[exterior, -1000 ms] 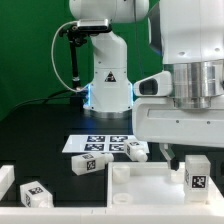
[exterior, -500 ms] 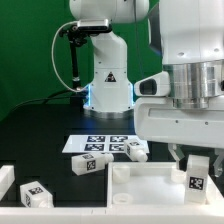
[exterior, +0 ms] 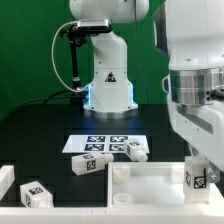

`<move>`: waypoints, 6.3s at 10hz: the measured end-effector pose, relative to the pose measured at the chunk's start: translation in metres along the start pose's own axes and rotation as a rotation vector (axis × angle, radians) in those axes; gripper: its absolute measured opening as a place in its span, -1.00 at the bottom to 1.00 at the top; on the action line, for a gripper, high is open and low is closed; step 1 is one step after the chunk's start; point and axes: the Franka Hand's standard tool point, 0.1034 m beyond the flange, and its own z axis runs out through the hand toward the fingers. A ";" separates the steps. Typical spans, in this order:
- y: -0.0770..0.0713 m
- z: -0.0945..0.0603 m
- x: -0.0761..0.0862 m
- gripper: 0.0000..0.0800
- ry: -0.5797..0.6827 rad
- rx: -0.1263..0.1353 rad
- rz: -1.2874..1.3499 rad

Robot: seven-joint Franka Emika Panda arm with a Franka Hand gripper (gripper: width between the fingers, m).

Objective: Assemble one leg

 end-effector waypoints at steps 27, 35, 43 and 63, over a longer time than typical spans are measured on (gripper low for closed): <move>-0.001 -0.001 0.007 -0.27 0.018 0.026 -0.094; -0.001 -0.006 0.009 0.21 0.039 0.079 -0.260; -0.004 -0.007 0.014 0.62 0.123 0.019 -1.218; 0.000 -0.004 0.016 -0.10 -0.027 0.030 0.371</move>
Offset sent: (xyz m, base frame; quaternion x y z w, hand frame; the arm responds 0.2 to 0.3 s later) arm 0.0000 0.0000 0.0000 0.0000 0.0000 -0.0650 0.9979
